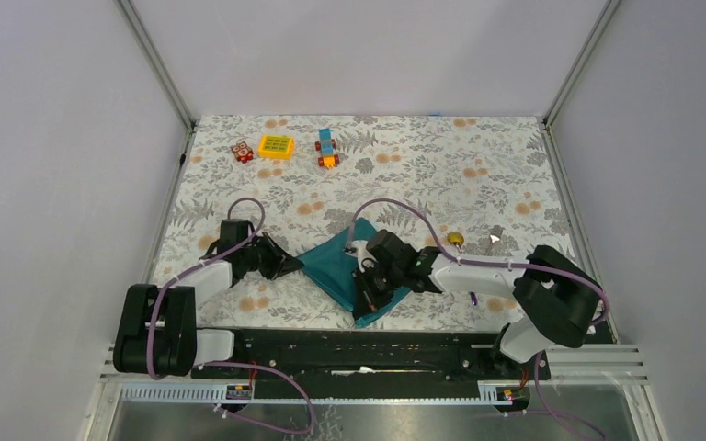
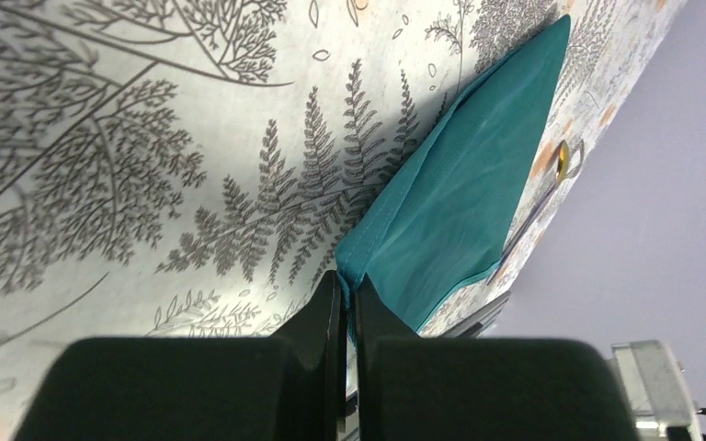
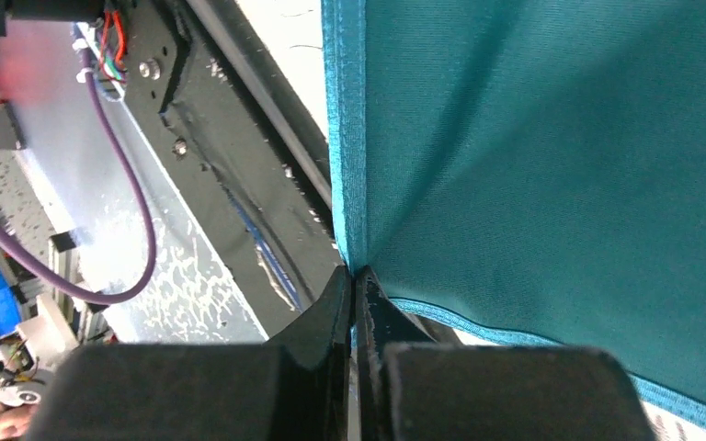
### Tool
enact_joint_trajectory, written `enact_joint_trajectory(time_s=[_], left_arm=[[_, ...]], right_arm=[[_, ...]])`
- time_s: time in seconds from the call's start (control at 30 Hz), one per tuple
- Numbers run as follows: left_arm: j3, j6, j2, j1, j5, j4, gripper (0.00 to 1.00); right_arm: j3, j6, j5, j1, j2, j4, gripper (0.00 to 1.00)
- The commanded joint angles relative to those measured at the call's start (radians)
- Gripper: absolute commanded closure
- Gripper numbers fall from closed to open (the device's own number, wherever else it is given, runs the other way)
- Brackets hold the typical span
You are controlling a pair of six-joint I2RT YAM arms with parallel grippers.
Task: Fold the napkin into a case and place the utensils inside
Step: Flatten out the lower triangle-folded napkin at the center of the board, then fold the lower triangle-folded napkin at the center of the board.
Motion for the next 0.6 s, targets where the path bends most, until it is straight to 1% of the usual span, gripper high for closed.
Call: enact_joint_trajectory(time_s=[0.0, 0.1, 0.2, 0.27, 0.33, 0.47, 0.57], left_arm=[[0.1, 0.105, -0.07, 0.033, -0.104, -0.218, 1.0], [0.132, 0.069, -0.083, 0.032, -0.122, -0.273, 1.0], [0.156, -0.016, -0.097, 0.013, -0.142, -0.275, 1.0], [0.196, -0.075, -0.102, -0.031, -0.217, -0.294, 1.0], [0.249, -0.128, -0.092, -0.099, -0.317, -0.331, 1.0], [0.381, -0.213, -0.016, -0.225, -0.513, -0.452, 1.0], [0.452, -0.269, 0.048, -0.297, -0.604, -0.498, 1.0]], right_arm=[[-0.005, 0.074, -0.101, 0.036, 0.027, 0.107, 1.0], [-0.037, 0.113, -0.147, 0.022, 0.023, 0.185, 1.0], [-0.093, 0.158, -0.203, -0.022, 0.012, 0.267, 1.0], [-0.128, 0.174, -0.234, -0.061, 0.007, 0.297, 1.0], [-0.156, 0.187, -0.263, -0.099, 0.005, 0.316, 1.0], [-0.196, 0.183, -0.282, -0.145, 0.009, 0.329, 1.0], [-0.221, 0.187, -0.294, -0.172, 0.015, 0.344, 1.0]])
